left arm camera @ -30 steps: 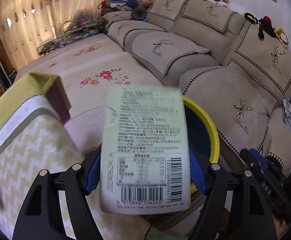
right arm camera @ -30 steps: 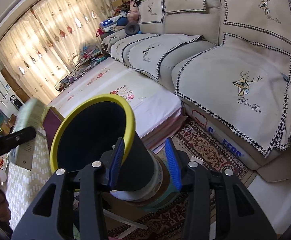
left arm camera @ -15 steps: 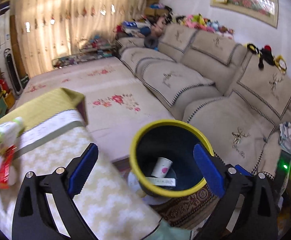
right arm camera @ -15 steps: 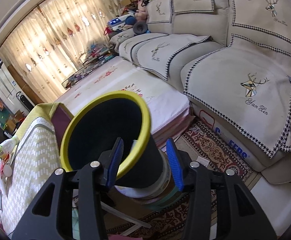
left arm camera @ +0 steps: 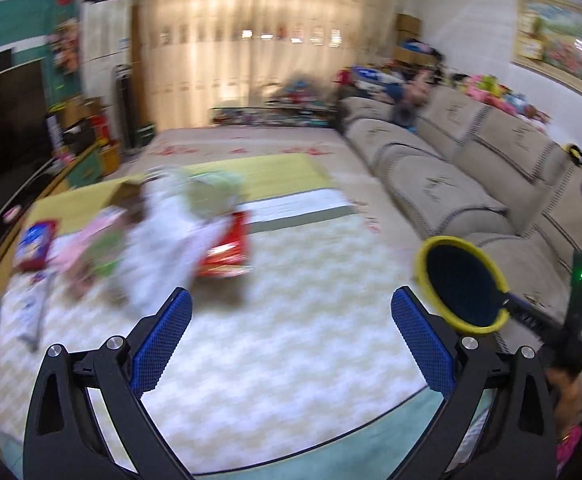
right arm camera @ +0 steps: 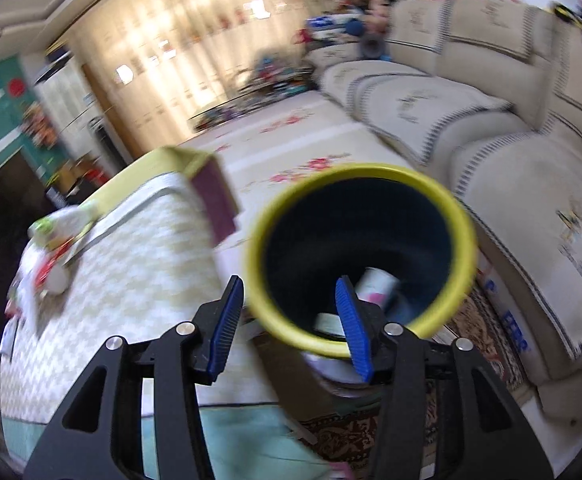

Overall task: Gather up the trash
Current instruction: 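Grasp the green-labelled bottle with the right gripper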

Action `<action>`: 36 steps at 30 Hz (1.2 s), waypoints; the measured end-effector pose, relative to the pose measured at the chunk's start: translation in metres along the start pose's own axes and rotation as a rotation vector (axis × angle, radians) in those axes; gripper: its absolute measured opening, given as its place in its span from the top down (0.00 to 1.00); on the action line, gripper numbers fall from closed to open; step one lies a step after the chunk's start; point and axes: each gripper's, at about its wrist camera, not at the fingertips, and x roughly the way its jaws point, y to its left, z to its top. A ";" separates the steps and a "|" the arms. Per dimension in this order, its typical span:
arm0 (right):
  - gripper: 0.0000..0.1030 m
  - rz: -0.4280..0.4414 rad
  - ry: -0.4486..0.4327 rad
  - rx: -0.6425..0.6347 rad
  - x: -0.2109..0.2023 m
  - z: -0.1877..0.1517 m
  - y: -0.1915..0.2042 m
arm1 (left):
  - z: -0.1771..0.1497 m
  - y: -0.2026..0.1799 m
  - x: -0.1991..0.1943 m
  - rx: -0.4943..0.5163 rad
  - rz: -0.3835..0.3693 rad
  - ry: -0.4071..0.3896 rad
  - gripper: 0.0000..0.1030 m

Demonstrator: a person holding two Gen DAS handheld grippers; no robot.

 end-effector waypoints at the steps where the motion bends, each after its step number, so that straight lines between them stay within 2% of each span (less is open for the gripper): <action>1: 0.55 0.030 0.009 -0.030 0.003 0.002 0.018 | -0.005 0.018 -0.004 -0.019 0.026 -0.001 0.05; 4: 0.55 0.116 0.027 -0.119 0.008 0.007 0.073 | -0.017 0.059 -0.012 -0.065 0.088 -0.009 0.05; 7: 0.55 0.214 0.055 -0.193 0.016 0.011 0.128 | -0.025 0.094 -0.018 -0.112 0.112 -0.020 0.05; 10: 0.55 0.304 0.094 -0.250 0.028 0.011 0.181 | -0.030 0.119 -0.023 -0.146 0.121 -0.030 0.05; 13: 0.56 0.337 0.113 -0.300 0.042 0.017 0.227 | -0.035 0.129 -0.027 -0.159 0.136 -0.043 0.05; 17: 0.58 0.338 0.094 -0.356 0.056 0.033 0.272 | -0.038 0.141 -0.028 -0.180 0.148 -0.051 0.05; 22: 0.57 0.348 0.099 -0.330 0.078 0.051 0.319 | -0.040 0.156 -0.021 -0.211 0.142 -0.041 0.05; 27: 0.45 0.315 0.111 -0.222 0.104 0.062 0.342 | -0.041 0.163 -0.010 -0.218 0.132 -0.025 0.05; 31: 0.36 0.263 0.087 -0.177 0.116 0.054 0.352 | -0.043 0.168 -0.004 -0.226 0.119 -0.013 0.05; 36: 0.35 0.194 0.078 -0.150 0.131 0.045 0.360 | -0.044 0.179 -0.001 -0.242 0.120 -0.009 0.05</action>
